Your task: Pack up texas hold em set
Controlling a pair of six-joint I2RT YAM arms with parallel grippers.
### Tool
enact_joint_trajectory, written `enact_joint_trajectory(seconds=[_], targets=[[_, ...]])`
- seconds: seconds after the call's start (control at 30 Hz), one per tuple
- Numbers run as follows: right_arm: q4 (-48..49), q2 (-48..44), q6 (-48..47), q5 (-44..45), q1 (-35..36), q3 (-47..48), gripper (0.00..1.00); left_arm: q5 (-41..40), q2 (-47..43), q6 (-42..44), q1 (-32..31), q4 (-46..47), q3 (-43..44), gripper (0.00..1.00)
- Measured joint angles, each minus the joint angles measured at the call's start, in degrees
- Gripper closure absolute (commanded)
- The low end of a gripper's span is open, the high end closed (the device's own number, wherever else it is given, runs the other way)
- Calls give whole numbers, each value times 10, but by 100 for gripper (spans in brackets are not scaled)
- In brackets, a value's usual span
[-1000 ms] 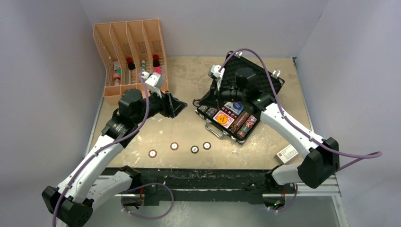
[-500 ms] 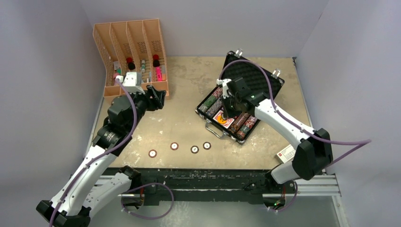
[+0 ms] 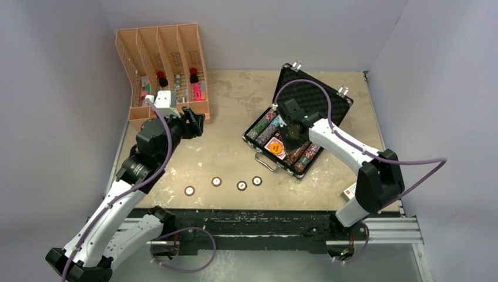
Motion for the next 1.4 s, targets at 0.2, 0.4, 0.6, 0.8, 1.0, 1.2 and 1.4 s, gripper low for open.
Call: enact_joint_trajectory(seconds=[0.2, 0.4, 0.6, 0.8, 1.0, 1.2, 1.4], targets=[[-10, 1, 0, 1, 12, 0, 100, -3, 1, 0, 0, 0, 0, 41], [-15, 20, 1, 3, 21, 0, 100, -3, 3, 0, 0, -1, 0, 41], [-21, 32, 8, 18, 22, 1, 100, -3, 5, 0, 0, -1, 0, 40], [-26, 44, 15, 33, 22, 5, 100, -7, 5, 0, 0, -2, 0, 40], [-27, 48, 19, 35, 23, 7, 91, -8, 5, 0, 0, -3, 0, 41], [-28, 54, 20, 40, 28, 7, 87, -8, 6, 0, 0, -3, 0, 41], [-40, 68, 26, 54, 34, 18, 82, -10, 8, 0, 0, -3, 0, 40]])
